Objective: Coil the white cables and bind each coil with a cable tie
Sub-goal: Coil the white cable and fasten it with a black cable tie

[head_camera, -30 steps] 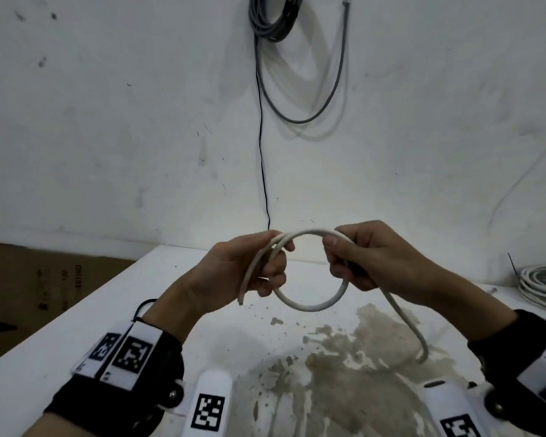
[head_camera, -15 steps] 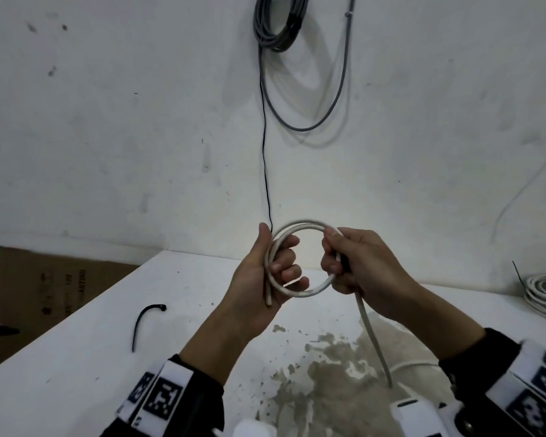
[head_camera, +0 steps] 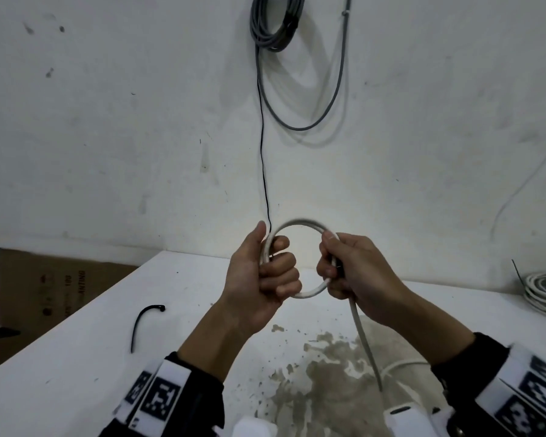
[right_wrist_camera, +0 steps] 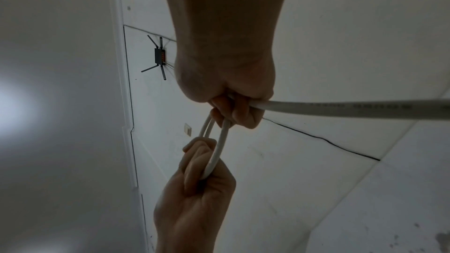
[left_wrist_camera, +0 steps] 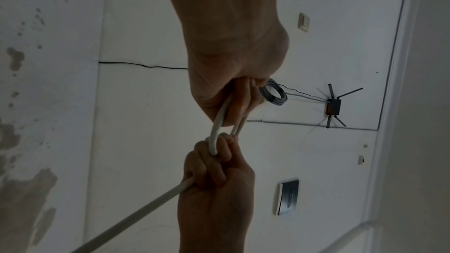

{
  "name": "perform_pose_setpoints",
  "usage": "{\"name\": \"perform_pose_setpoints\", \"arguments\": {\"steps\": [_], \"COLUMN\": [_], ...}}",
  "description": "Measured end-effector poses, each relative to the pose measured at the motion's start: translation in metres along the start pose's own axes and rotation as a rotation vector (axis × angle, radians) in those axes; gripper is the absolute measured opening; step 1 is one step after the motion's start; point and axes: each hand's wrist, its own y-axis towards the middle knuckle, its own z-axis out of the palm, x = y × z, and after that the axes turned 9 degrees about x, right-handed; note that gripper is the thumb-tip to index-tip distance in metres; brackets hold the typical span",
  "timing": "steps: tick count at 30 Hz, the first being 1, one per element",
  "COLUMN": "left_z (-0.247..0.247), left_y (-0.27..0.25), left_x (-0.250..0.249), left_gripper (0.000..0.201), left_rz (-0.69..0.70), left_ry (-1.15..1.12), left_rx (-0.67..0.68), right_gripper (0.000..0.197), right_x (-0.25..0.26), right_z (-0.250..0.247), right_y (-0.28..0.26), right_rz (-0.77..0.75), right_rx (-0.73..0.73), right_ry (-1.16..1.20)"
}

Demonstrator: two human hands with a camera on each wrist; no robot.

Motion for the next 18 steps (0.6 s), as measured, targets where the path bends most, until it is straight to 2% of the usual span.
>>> {"name": "perform_pose_setpoints", "arguments": {"steps": [3, 6, 10, 12, 15, 16, 18], "left_z": [0.003, 0.003, -0.009, -0.020, -0.032, -0.032, -0.028], "left_y": [-0.001, -0.003, -0.001, 0.000, -0.002, -0.002, 0.000], "left_x": [0.003, 0.002, -0.009, -0.024, -0.051, -0.057, -0.062], "left_gripper": [0.041, 0.044, 0.055, 0.047, 0.045, 0.045, 0.054], "left_rz": [0.024, 0.057, 0.175, 0.278, 0.417, 0.467, 0.542], "left_ry": [0.057, -0.001, -0.140, -0.220, -0.419, -0.437, -0.321], "left_rx": [0.007, 0.000, -0.021, -0.019, 0.046, 0.042, -0.063], "right_gripper": [0.034, 0.033, 0.029, 0.021, 0.021, 0.022, 0.031], "right_x": [-0.005, -0.008, -0.010, -0.019, -0.048, -0.057, -0.071], "right_z": [0.002, 0.001, -0.004, -0.008, -0.018, -0.022, -0.025], "right_y": [0.000, -0.001, -0.006, -0.012, -0.017, -0.018, -0.017], "right_rz": [0.073, 0.127, 0.032, -0.035, -0.201, -0.258, -0.357], "right_rx": [0.032, 0.101, 0.173, 0.170, 0.089, 0.045, -0.018], "right_ry": [-0.008, 0.001, -0.009, -0.203, -0.598, -0.668, -0.809]}}
